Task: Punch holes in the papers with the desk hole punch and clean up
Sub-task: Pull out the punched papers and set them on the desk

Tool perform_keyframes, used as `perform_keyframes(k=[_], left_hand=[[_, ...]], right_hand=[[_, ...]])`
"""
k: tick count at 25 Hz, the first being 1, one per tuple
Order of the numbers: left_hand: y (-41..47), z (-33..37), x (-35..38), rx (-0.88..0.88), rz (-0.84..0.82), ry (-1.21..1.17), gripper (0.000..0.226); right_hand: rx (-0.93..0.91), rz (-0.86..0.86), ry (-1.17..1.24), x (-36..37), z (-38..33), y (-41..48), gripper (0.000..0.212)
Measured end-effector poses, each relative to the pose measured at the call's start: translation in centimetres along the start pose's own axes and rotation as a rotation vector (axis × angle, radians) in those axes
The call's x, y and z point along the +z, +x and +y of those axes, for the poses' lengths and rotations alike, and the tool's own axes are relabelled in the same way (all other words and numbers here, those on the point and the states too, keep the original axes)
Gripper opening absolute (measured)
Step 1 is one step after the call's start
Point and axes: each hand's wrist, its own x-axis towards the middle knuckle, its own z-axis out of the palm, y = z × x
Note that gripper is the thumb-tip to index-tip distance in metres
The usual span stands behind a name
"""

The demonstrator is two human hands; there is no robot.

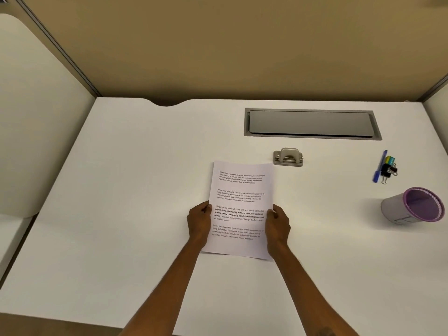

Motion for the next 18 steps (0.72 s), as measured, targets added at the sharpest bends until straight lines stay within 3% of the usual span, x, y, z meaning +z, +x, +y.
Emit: perform_keyframes(k=[10,18], left_hand=[[3.6,0.6,-5.9,0.031,0.194,-0.075,0.028],[7.1,0.5,-7.7,0.018,0.247,-0.041,0.029]], right_hand=[[0.028,-0.079,0.152,6.7,-2.1,-0.7,0.027],[-0.023,-0.099,0.002,10.9,-3.6,0.2,0.03]])
